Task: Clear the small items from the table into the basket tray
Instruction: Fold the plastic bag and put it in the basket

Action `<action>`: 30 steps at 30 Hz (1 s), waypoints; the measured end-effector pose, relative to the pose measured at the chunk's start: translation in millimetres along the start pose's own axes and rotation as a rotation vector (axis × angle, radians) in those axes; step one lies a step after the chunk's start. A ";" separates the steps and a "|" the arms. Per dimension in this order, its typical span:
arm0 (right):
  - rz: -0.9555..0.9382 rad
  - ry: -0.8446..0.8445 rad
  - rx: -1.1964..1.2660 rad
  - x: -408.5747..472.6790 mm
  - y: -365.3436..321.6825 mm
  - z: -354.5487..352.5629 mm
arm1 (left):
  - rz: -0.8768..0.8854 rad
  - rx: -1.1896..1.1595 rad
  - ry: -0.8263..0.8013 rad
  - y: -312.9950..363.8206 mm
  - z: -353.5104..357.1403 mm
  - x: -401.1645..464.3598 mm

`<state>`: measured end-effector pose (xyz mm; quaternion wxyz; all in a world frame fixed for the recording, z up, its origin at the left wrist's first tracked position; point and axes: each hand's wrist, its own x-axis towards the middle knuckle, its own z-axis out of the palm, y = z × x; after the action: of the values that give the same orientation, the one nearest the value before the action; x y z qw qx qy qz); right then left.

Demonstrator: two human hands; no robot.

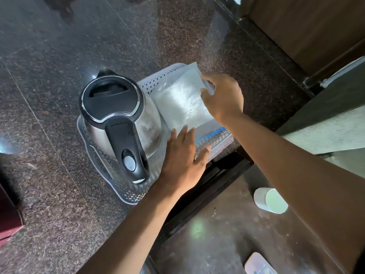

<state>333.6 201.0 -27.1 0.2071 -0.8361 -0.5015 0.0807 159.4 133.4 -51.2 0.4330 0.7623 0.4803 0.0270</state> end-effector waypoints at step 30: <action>0.058 0.009 0.147 -30.8 -2.9 -35.8 | 0.070 -0.186 0.089 14.2 -7.5 -15.3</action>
<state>328.6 165.8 4.2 0.2677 -0.8331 -0.4689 0.1196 157.8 124.3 -31.0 0.4789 0.7332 0.4676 0.1205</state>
